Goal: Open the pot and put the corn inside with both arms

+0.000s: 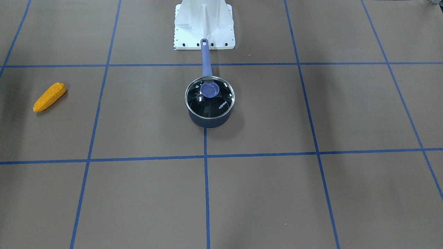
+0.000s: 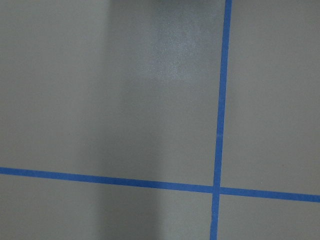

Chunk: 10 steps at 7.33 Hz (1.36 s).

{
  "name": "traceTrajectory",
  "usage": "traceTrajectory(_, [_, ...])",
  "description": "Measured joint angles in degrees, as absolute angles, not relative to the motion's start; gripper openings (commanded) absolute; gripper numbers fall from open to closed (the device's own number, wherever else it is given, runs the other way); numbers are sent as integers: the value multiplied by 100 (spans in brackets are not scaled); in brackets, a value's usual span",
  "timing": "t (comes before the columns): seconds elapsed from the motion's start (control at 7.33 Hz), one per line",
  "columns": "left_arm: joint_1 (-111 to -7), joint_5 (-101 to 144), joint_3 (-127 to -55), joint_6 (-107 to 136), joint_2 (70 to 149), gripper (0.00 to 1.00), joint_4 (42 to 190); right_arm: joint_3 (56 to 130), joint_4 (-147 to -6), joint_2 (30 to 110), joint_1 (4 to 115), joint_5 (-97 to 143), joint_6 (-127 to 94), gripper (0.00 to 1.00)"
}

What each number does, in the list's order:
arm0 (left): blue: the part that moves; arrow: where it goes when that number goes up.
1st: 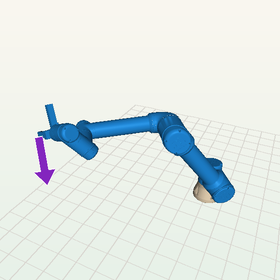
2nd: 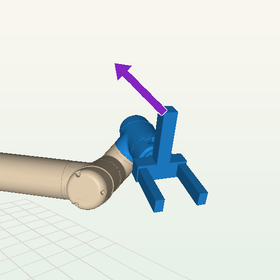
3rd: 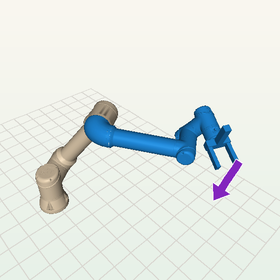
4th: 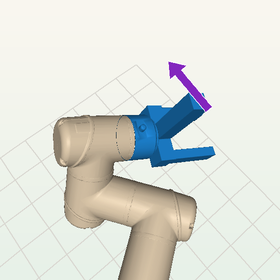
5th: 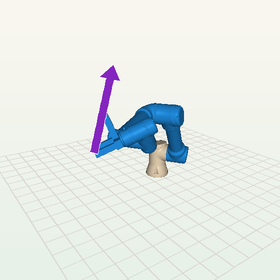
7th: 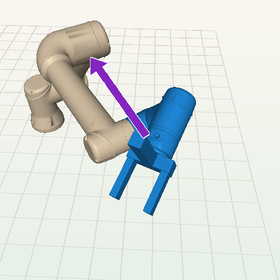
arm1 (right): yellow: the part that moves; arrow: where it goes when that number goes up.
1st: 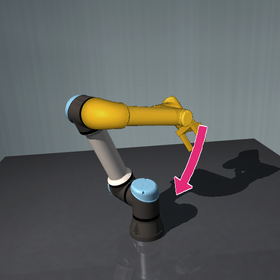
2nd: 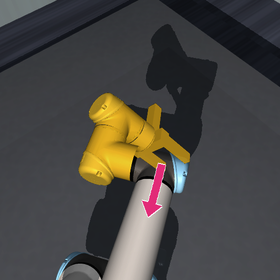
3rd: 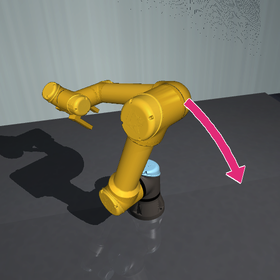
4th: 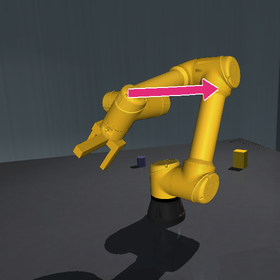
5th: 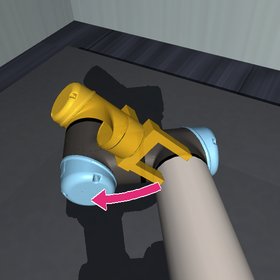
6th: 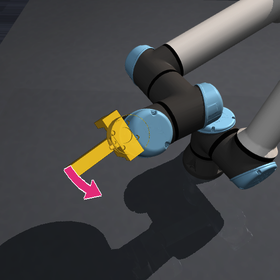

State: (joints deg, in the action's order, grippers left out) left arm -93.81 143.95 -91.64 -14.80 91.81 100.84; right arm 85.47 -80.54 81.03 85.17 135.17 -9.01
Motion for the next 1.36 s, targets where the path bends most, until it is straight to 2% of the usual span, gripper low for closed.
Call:
traceTrajectory(0.82, [-9314,14437,-9318,-909,9297,98,10068,8691,-7601,8257,8511,13960,-1195,100])
traceTrajectory(1.09, [-9004,14453,-9630,56,9481,98,10066,8859,-7503,8200,8217,14263,-2166,100])
traceTrajectory(1.36, [-8403,14414,-10204,1400,9672,98,10059,9283,-7470,8236,7414,13970,-3341,100])
